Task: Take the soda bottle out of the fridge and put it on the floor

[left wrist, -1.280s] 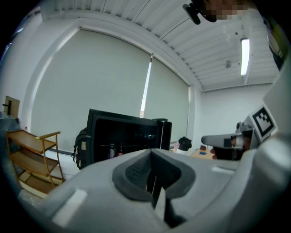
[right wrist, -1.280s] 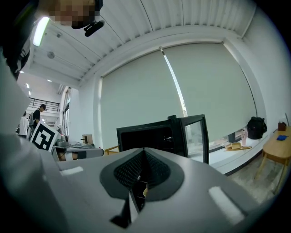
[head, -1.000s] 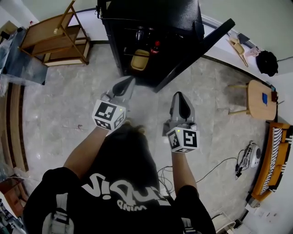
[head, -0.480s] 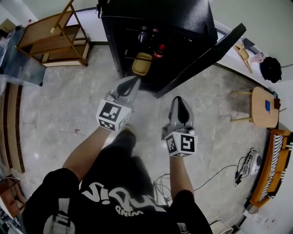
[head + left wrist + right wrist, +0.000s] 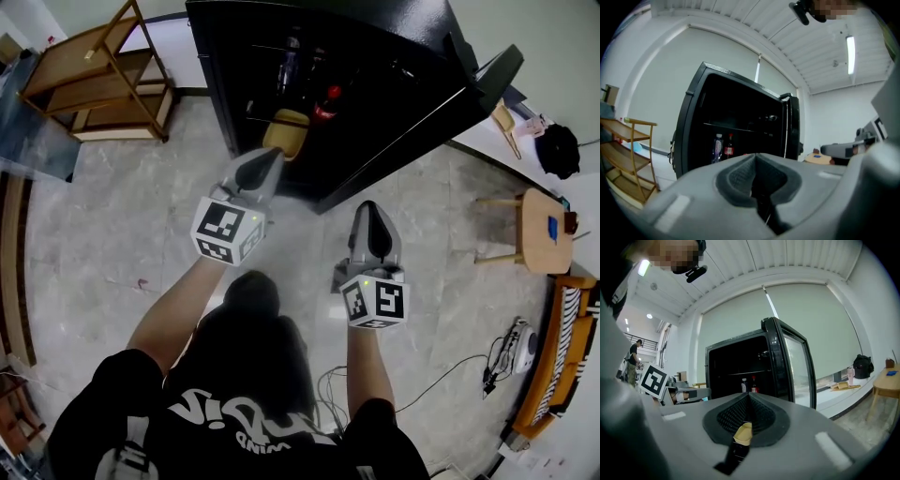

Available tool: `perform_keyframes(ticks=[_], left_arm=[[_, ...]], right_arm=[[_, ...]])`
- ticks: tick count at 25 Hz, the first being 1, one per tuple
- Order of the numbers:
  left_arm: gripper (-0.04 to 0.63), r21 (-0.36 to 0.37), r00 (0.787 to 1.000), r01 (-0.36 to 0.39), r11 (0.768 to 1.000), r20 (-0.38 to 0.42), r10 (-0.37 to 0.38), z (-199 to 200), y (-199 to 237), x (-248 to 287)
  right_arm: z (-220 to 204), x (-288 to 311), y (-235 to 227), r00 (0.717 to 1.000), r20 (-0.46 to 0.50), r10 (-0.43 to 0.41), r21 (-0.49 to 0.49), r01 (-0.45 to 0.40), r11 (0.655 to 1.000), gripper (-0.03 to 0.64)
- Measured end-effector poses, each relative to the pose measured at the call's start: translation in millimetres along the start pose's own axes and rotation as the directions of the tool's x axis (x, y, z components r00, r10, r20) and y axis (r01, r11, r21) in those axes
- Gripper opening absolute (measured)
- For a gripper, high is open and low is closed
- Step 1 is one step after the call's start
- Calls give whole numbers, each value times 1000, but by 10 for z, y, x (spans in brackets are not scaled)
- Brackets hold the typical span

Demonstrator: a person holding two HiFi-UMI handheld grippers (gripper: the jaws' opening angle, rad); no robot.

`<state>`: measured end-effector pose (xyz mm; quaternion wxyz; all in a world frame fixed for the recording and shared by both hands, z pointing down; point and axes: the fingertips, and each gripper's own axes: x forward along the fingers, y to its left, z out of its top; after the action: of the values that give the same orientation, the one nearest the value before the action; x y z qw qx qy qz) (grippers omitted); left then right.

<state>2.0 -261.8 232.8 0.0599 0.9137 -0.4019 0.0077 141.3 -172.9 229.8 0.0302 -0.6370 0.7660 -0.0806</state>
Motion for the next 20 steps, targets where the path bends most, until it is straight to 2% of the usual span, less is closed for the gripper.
perform_keyframes(ticks=[11, 20], left_arm=[[3, 30, 999, 22, 999, 45, -24, -947, 149, 150], [3, 42, 996, 31, 999, 81, -34, -1592, 148, 99]], right_arm=[[-798, 181, -186, 997, 60, 39, -23, -38, 999, -3], [-1465, 127, -262, 993, 115, 27, -15, -25, 1000, -3]])
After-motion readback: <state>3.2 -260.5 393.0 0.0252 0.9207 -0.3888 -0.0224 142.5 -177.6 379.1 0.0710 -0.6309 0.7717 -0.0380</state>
